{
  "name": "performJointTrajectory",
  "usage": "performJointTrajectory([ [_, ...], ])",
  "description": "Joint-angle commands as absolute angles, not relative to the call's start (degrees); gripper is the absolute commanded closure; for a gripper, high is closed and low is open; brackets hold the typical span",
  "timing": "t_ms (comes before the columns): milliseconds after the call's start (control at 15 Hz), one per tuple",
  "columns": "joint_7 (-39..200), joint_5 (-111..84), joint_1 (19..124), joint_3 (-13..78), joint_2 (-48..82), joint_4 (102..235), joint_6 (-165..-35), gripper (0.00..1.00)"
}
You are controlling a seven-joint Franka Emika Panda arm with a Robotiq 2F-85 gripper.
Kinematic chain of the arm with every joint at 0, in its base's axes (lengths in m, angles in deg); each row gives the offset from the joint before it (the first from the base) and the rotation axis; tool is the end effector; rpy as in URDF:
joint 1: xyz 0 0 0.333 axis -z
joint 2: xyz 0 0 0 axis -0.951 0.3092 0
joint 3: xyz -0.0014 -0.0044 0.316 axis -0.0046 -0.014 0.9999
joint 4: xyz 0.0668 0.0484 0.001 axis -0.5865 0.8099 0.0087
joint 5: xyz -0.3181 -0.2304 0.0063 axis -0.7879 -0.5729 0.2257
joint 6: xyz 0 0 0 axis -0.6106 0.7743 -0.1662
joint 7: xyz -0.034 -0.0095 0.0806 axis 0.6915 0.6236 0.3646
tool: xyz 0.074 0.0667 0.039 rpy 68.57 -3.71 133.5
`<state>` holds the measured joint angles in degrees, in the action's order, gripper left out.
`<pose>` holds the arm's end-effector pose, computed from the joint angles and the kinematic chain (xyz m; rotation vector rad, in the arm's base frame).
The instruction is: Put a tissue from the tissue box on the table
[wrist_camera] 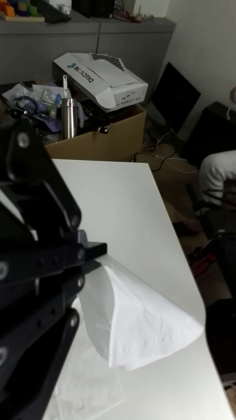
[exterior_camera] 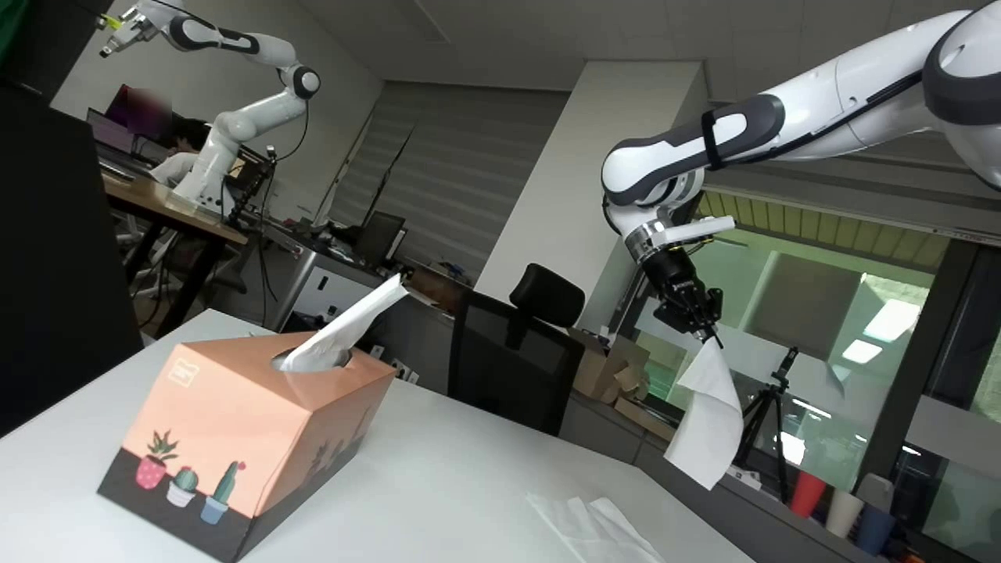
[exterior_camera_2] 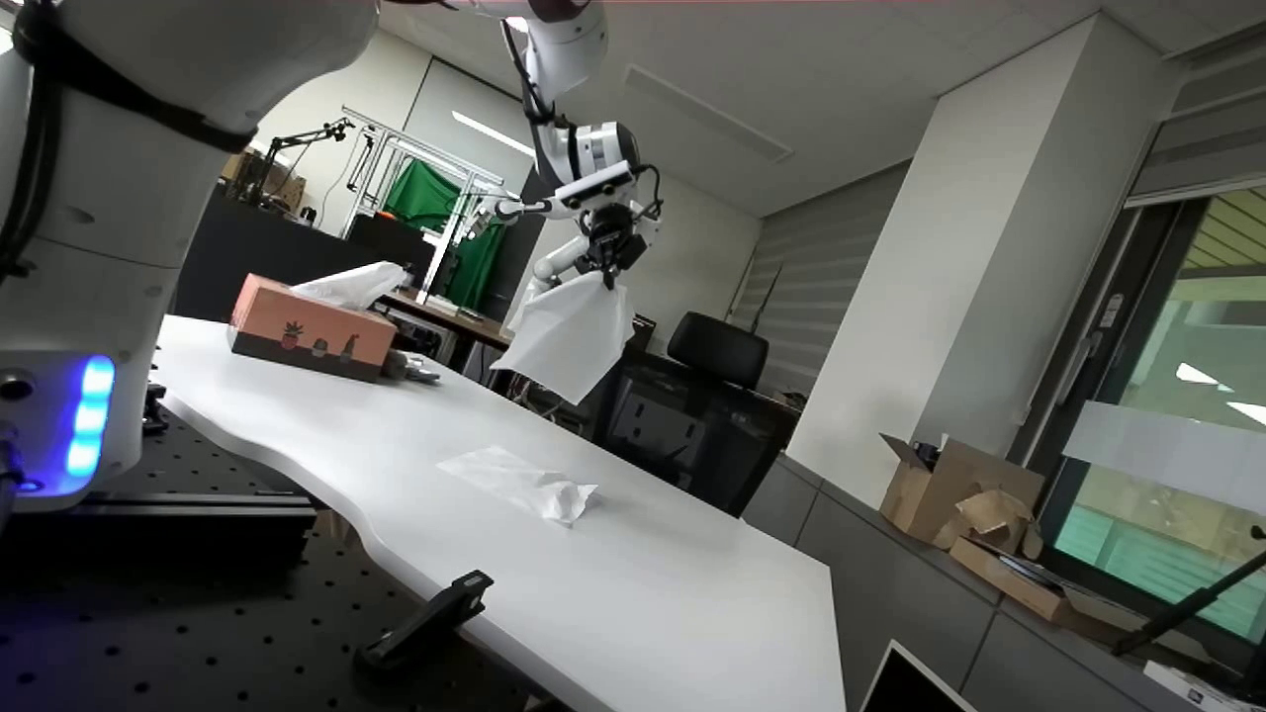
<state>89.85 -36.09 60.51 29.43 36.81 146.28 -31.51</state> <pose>0.6497 0.0152 0.3941 2.3960 -0.2377 -0.7353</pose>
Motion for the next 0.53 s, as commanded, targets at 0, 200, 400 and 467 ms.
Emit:
performJointTrajectory([
  [0, 80.2, -39.7, 61.6, 31.6, 42.4, 141.1, -24.8, 1.00],
  [200, 82.3, -39.4, 61.6, 32.0, 40.9, 144.4, -26.7, 0.99],
  [400, 81.4, -39.8, 61.6, 32.0, 42.0, 143.5, -26.3, 0.99],
  [467, 81.3, -39.9, 61.6, 32.0, 42.0, 143.3, -26.1, 0.99],
])
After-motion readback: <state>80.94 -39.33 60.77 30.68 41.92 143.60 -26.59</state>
